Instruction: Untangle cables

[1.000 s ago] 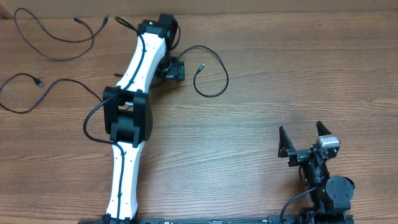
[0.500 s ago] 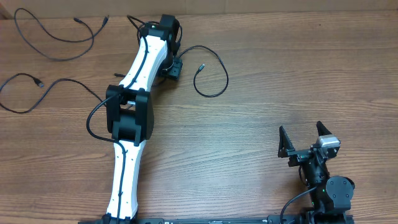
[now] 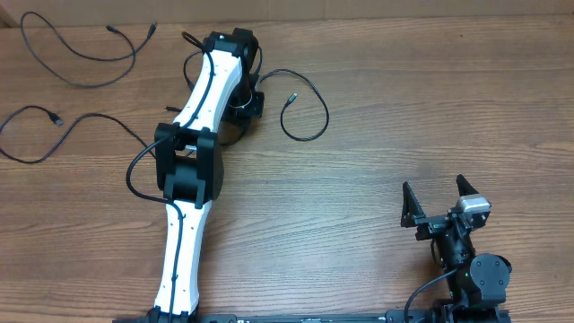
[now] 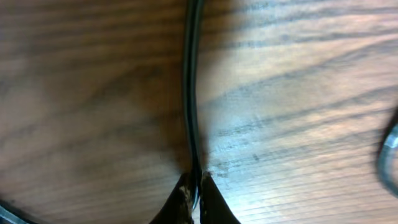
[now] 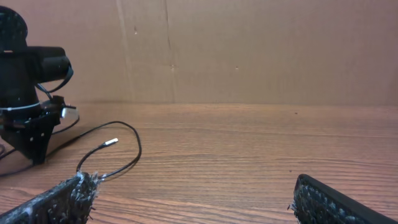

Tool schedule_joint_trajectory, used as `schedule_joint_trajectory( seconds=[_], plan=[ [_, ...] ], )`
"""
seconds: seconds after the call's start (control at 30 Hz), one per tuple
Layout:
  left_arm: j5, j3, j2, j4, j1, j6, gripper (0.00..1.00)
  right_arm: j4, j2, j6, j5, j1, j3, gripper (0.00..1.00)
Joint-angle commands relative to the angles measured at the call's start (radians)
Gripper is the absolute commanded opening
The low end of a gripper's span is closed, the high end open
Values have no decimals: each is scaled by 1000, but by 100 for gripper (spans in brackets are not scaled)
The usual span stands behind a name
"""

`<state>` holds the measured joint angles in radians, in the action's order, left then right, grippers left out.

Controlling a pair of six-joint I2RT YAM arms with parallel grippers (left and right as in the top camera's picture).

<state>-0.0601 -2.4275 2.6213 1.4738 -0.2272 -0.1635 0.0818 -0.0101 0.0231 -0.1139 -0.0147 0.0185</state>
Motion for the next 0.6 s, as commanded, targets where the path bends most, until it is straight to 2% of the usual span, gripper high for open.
schedule_joint_trajectory(
  seconds=[0.0,0.17,0.23,0.43,0.57],
  plan=[
    [-140,-215,-26,39,4,-132,4,-5,7,8,8,1,-10,100],
    [-478,-448,-88,22,-8,-129,4,-5,7,8,8,1,-10,100],
    [-551,-533,-105,21,-19,-129,4,-5,7,8,8,1,-10,100],
    [-569,-686,-123,90,-74,-167,4,-5,7,8,8,1,-10,100],
    [-476,-685,-123,147,-128,-166,4,-5,7,8,8,1,-10,100]
  ],
)
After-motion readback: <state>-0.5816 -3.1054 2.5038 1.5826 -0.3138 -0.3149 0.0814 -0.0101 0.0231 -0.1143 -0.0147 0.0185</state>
